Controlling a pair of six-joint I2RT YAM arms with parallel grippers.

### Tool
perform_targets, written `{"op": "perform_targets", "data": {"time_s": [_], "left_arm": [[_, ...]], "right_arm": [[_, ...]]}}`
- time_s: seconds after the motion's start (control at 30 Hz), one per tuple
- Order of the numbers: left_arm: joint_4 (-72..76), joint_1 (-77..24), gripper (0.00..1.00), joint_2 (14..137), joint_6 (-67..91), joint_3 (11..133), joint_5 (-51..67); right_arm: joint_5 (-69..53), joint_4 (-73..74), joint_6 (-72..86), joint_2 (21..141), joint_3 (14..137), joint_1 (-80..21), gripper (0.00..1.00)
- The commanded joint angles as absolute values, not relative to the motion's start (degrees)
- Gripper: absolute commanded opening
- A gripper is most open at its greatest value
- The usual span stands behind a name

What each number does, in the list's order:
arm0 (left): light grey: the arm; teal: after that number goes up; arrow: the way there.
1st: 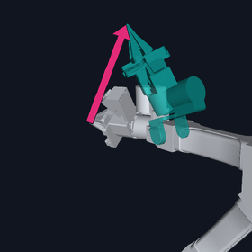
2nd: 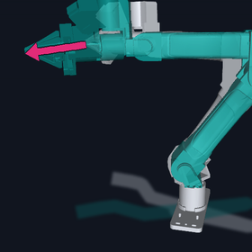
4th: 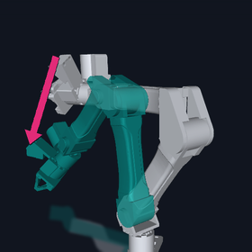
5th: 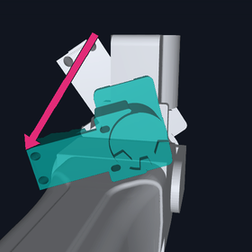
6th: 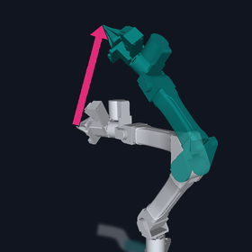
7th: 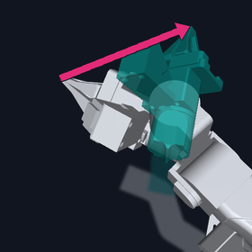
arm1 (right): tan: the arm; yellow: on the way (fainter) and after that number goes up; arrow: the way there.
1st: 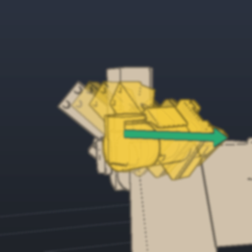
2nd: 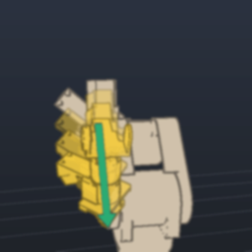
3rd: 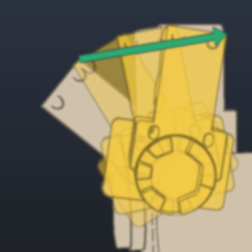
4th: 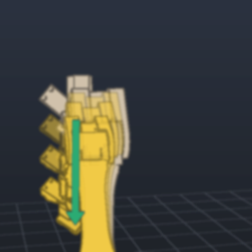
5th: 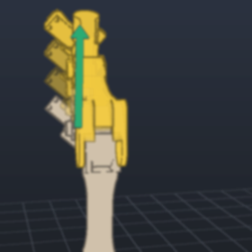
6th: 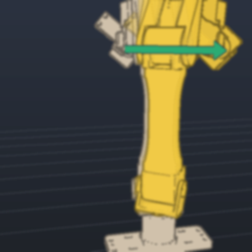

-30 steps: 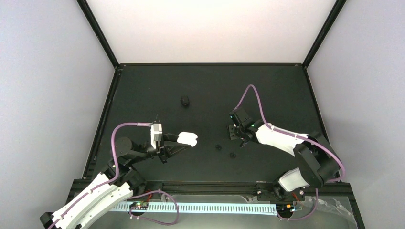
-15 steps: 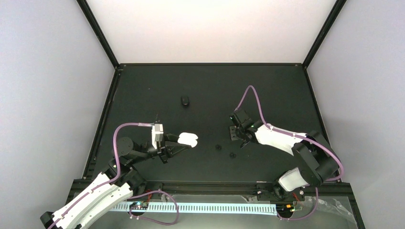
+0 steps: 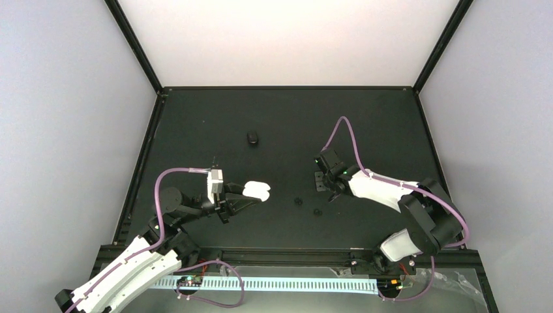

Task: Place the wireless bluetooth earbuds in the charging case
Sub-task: Pick up the earbud from the center of the board.

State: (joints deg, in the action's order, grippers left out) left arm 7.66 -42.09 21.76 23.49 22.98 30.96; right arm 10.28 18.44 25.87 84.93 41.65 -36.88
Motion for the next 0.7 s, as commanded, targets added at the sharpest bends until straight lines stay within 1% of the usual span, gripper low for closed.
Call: {"op": "perform_targets", "data": {"time_s": [0.0,0.3,0.67], "left_arm": [[7.78,-42.19,0.02,21.97,22.66,23.29,30.59],[8.02,-42.19,0.01,22.42,22.78,23.29,30.74],[8.18,-42.19,0.02,22.64,22.70,23.38,30.65]], "right_arm": [[12.69,18.64,26.26,85.09,41.11,-36.34,0.45],[13.65,20.16,26.17,85.61,41.83,-36.21,0.35],[15.51,21.88,25.77,85.19,42.54,-36.20,0.31]]}}
